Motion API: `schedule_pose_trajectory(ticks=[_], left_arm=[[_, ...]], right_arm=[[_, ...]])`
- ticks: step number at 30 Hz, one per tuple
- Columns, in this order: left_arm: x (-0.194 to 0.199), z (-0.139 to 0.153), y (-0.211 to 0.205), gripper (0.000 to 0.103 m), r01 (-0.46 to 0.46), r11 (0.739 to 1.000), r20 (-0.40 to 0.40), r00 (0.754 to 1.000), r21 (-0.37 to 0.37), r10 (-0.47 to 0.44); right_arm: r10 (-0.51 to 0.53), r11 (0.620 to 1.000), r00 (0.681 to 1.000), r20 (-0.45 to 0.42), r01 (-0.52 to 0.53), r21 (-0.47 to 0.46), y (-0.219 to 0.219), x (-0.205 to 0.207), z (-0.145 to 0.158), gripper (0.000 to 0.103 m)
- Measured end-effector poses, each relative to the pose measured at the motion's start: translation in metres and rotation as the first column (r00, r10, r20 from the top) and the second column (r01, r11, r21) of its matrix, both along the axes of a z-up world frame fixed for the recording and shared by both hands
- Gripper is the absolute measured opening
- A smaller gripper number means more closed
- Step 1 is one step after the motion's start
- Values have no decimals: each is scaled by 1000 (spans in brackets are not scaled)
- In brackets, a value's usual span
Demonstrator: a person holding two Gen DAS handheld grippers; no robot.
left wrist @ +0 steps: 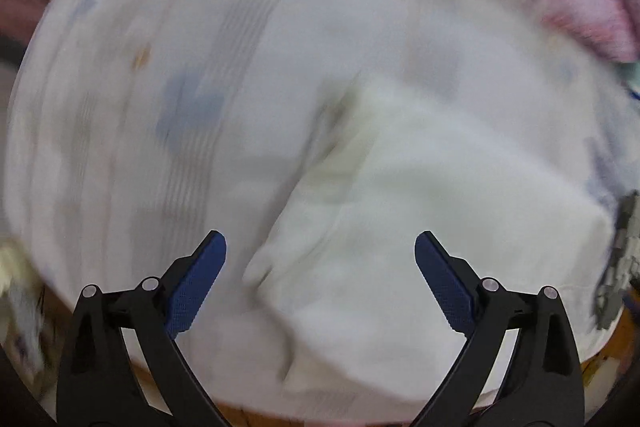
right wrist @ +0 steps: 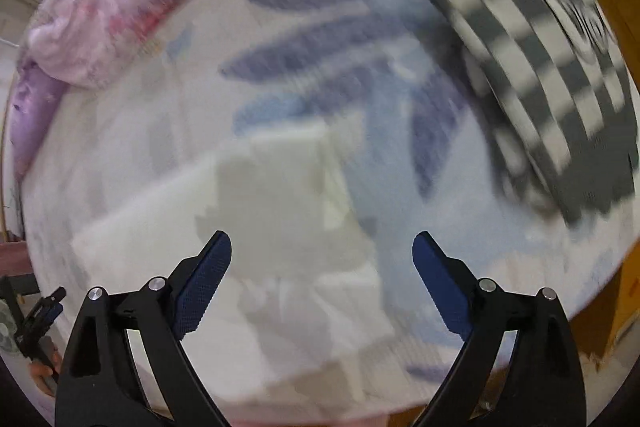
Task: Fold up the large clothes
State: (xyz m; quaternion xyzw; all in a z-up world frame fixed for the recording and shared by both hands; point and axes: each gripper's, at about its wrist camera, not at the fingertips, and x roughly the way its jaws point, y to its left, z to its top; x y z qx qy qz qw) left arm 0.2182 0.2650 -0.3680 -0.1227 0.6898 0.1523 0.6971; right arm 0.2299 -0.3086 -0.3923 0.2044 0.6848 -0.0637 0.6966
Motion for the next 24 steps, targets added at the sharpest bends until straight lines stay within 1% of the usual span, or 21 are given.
schedule_pose_trajectory(ticks=[2, 3, 5, 6, 7, 8, 9, 10, 12, 13, 14, 15, 16, 17, 18, 19, 20, 21, 22, 23, 24], left_arm=[[-21, -26, 11, 96, -87, 996, -74, 994, -37, 84], [-28, -40, 13, 96, -122, 991, -107, 988, -63, 115], [-42, -67, 13, 95, -174, 978, -164, 974, -112, 154], [-49, -80, 9, 76, -196, 972, -194, 966, -132, 168], [-55, -86, 7, 25, -214, 964, -196, 963, -155, 183], [-58, -86, 5, 24, -225, 962, -179, 964, -155, 196], [-59, -84, 3, 20, -219, 966, -158, 968, -135, 197], [-58, -81, 0, 15, -206, 971, -149, 971, -125, 187], [-56, -68, -5, 11, -188, 976, -140, 975, -109, 173], [-55, -54, -8, 10, -167, 979, -112, 982, -121, 154], [-55, -41, -11, 10, -151, 978, -80, 987, -145, 141], [-56, -22, -13, 10, -125, 970, -35, 992, -210, 121], [-59, -3, -15, 10, -110, 951, 6, 993, -290, 116], [-61, 9, -16, 10, -109, 934, 37, 991, -341, 129], [-64, 23, -16, 10, -109, 894, 77, 985, -434, 157], [-67, 32, -15, 9, -117, 854, 94, 977, -507, 189], [-72, 39, -12, 9, -129, 793, 105, 966, -595, 236], [-79, 39, -9, 9, -136, 746, 109, 957, -652, 270], [-87, 33, -3, 9, -156, 685, 106, 940, -712, 324], [-93, 27, 3, 10, -181, 650, 91, 928, -738, 362], [-104, -2, 17, 11, -238, 631, 44, 917, -739, 397]], right_arm=[[-42, 999, 995, -86, 45, 29, -1, -20, -25, 89], [-68, 996, 988, -140, 75, 50, -2, -34, -42, 89], [-89, 990, 976, -198, 107, 87, 5, -50, -67, 89], [-103, 987, 973, -209, 126, 100, 10, -57, -77, 84], [-116, 980, 975, -189, 143, 139, 16, -59, -84, 64], [-136, 969, 977, -164, 166, 184, 22, -60, -92, 48], [-167, 965, 971, -170, 196, 173, 24, -59, -99, 31], [-207, 959, 962, -178, 235, 157, 25, -57, -106, 24], [-226, 955, 955, -192, 256, 152, 29, -49, -104, 16], [-208, 956, 963, -169, 237, 172, 34, -45, -90, 13], [-197, 935, 974, -116, 222, 276, 38, -42, -71, 12], [-208, 899, 974, -87, 226, 376, 42, -42, -57, 11], [-241, 827, 968, -69, 243, 507, 46, -43, -39, 11], [-265, 750, 962, -69, 251, 612, 50, -44, -26, 11], [-282, 690, 957, -71, 254, 678, 53, -45, -19, 11], [-303, 619, 950, -77, 258, 742, 55, -49, -14, 11], [-316, 560, 945, -89, 261, 786, 54, -52, -11, 11], [-343, 479, 930, -133, 296, 826, 50, -60, -19, 11], [-369, 430, 910, -187, 346, 834, 43, -70, -34, 11], [-391, 408, 884, -257, 416, 813, 31, -84, -61, 12], [-397, 433, 865, -308, 472, 768, 23, -96, -85, 14]])
